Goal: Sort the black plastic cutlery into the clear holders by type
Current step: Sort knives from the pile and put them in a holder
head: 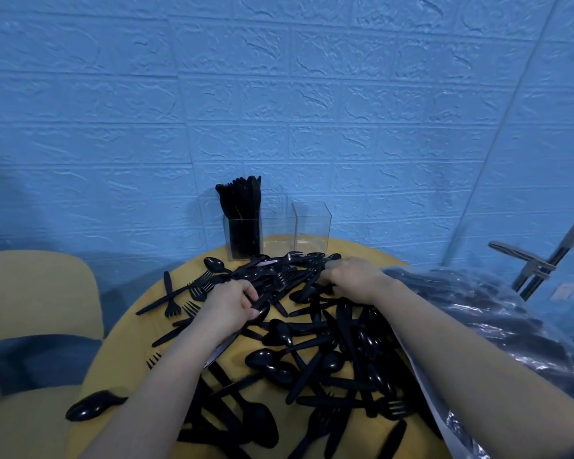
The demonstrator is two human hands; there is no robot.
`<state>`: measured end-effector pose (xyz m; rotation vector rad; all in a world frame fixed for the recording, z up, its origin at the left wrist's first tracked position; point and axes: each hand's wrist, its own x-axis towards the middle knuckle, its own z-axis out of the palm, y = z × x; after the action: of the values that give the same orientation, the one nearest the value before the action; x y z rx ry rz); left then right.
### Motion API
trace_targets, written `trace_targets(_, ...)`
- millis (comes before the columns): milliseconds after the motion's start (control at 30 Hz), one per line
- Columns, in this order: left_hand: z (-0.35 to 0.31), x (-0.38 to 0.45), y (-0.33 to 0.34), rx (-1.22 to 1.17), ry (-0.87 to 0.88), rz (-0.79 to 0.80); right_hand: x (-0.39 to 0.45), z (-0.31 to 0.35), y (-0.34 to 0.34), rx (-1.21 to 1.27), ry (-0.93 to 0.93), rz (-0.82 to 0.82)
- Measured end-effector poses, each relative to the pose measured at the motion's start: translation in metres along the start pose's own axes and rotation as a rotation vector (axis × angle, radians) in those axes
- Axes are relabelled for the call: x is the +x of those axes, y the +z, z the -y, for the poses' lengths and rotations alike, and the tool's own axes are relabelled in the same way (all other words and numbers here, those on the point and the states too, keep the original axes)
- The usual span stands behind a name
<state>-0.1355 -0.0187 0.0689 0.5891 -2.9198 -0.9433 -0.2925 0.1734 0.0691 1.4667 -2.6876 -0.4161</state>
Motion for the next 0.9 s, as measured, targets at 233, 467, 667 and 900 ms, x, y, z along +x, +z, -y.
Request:
trace_targets(233,0.005,-0.012,-0.003,-0.051,-0.003,-0.031,-0.01,0.01,-0.011,0.481,0.051,-0.178)
trace_targets(467,0.018,-0.021,-0.004,-0.054,-0.033,-0.037,-0.018,0.028,-0.046,1.21,0.249,-0.287)
trace_targets(667,0.021,-0.023,-0.002,-0.008,0.064,-0.15,-0.017,0.048,-0.051,1.628,0.213,-0.163)
trace_targets(900,-0.009,-0.035,0.0,-0.608,0.154,-0.074,-0.018,0.065,-0.047,1.732,0.15,-0.08)
